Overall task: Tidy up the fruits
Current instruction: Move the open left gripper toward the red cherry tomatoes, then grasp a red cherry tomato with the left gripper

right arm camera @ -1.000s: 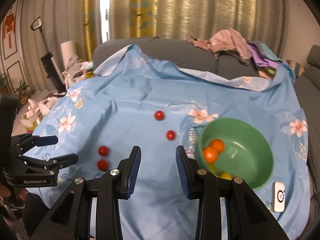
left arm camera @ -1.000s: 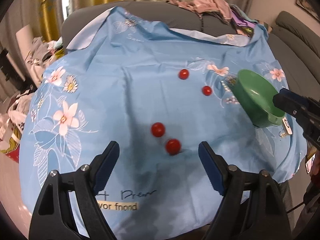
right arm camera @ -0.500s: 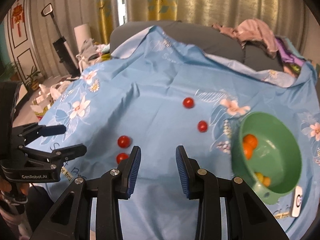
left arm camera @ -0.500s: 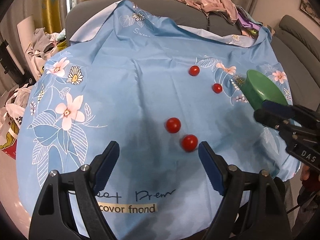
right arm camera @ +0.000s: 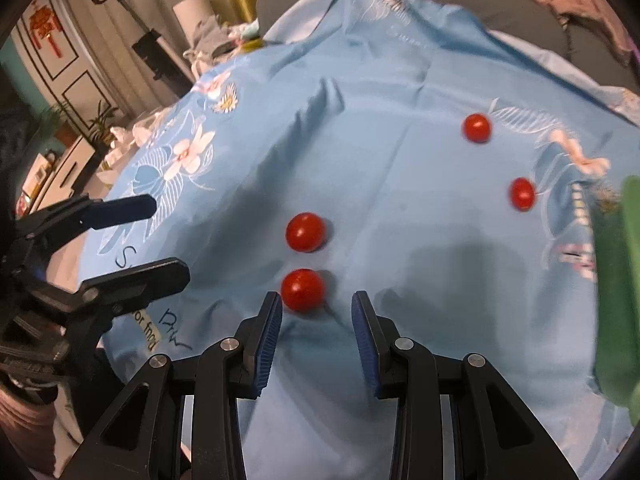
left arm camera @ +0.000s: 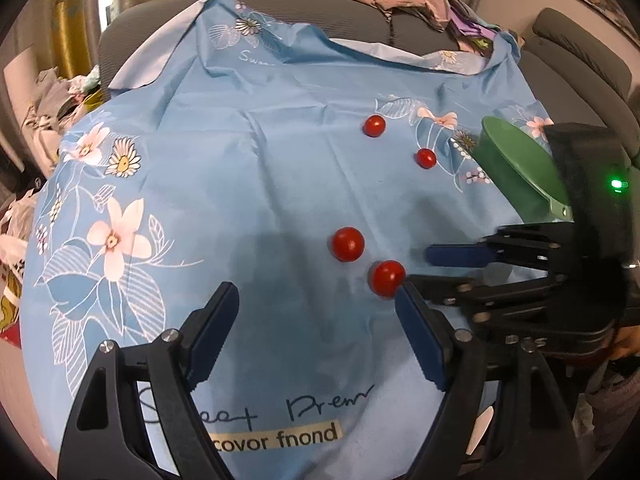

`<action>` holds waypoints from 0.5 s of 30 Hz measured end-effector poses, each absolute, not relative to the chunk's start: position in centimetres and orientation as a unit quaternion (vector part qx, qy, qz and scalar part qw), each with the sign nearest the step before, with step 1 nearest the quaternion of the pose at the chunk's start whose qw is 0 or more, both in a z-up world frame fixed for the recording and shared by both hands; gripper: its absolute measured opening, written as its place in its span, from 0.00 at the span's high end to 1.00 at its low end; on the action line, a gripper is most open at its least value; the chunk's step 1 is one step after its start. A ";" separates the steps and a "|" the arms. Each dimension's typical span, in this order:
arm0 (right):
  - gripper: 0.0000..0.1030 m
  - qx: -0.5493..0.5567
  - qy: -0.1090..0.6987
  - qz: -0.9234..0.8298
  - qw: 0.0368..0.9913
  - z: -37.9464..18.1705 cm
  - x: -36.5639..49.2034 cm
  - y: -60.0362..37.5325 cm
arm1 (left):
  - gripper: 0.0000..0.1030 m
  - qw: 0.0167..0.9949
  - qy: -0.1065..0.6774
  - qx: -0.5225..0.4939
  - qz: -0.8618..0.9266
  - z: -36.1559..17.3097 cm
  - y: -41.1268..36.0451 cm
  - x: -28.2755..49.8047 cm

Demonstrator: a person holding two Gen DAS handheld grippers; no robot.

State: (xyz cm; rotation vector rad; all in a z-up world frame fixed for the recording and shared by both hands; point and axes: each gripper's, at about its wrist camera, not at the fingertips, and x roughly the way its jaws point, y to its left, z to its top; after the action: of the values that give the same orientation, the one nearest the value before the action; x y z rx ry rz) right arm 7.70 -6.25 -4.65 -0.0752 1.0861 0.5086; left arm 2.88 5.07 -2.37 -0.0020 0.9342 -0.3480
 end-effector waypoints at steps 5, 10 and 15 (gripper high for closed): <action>0.65 -0.029 0.521 0.256 0.814 -5.9 8.6 -5.5 | 0.23 0.875 0.448 0.014 -0.180 -2.8 4.5 3.4; 0.71 -0.048 0.519 0.253 0.815 -6.9 9.1 -5.1 | 0.25 0.871 0.453 0.022 -0.188 -3.2 3.9 4.4; 0.71 -0.028 0.505 0.236 0.830 -6.5 9.2 -7.5 | 0.31 0.866 0.451 0.037 -0.211 -3.5 2.0 5.4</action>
State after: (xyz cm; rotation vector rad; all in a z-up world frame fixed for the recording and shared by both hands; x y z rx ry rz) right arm 9.23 -7.54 -6.47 -0.0584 1.0721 0.5008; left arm 5.37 1.97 -3.46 0.0772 0.9452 -0.4416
